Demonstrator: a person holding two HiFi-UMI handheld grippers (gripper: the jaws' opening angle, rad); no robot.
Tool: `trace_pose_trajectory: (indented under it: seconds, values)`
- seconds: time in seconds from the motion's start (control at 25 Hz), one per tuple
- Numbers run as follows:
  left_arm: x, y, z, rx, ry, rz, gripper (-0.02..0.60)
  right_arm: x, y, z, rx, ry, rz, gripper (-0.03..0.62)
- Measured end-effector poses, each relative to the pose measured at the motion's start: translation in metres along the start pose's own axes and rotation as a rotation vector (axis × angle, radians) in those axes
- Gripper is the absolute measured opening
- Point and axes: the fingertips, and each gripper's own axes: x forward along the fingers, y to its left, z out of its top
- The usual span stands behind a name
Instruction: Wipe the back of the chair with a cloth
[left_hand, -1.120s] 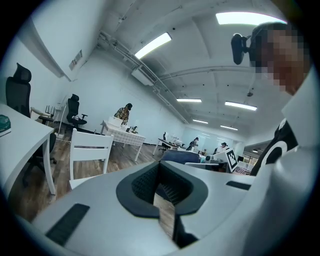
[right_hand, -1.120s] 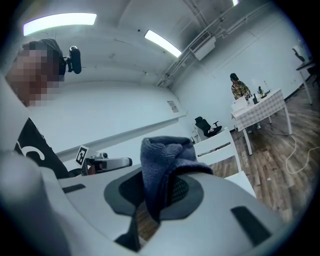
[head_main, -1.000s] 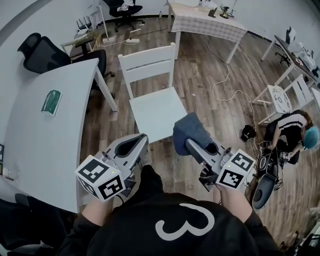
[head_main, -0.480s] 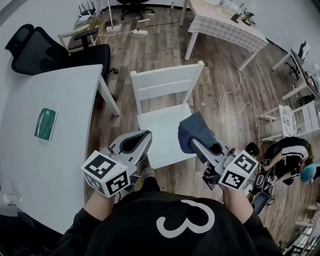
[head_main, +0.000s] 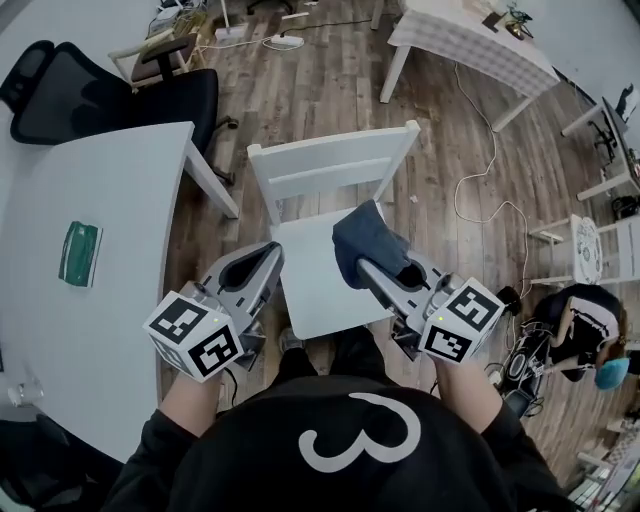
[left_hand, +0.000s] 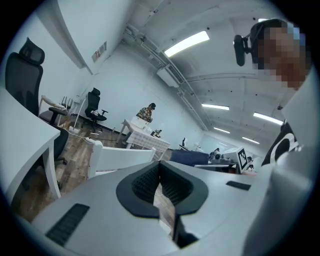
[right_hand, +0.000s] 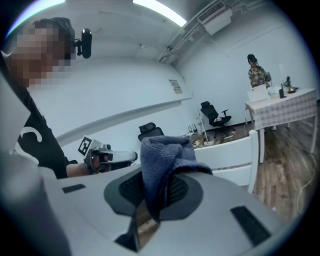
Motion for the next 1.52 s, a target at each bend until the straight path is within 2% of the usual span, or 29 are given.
trace_pose_trajectory:
  seconds: [0.2,0.36,0.48,0.8,0.96,1.16,1.32,1.52]
  values:
    - [-0.006,0.012,0.012,-0.03,-0.053,0.149,0.014,0.023,-0.022,0.005,0.001,0.025,0.131,0.049]
    - [-0.004,0.019,0.005,-0.04,-0.045,0.264,0.014,0.043,-0.041,0.015,-0.048,0.042,0.197,0.049]
    - [0.0,0.023,-0.001,-0.056,-0.048,0.312,0.014,0.062,-0.047,0.016,-0.136,0.068,0.216,0.049]
    - [-0.008,0.03,-0.014,-0.109,-0.075,0.39,0.014,0.113,-0.024,0.002,-0.36,0.13,0.297,0.049]
    - [-0.021,0.031,-0.014,-0.113,-0.079,0.43,0.014,0.139,-0.019,-0.005,-0.458,0.148,0.304,0.049]
    - [-0.045,0.04,-0.017,-0.14,-0.101,0.491,0.014,0.169,-0.016,-0.013,-0.519,0.165,0.322,0.049]
    - [-0.062,0.05,-0.019,-0.165,-0.113,0.526,0.014,0.193,-0.027,-0.016,-0.555,0.177,0.275,0.049]
    - [-0.075,0.063,-0.02,-0.199,-0.128,0.551,0.014,0.217,-0.052,-0.025,-0.54,0.213,0.2,0.049]
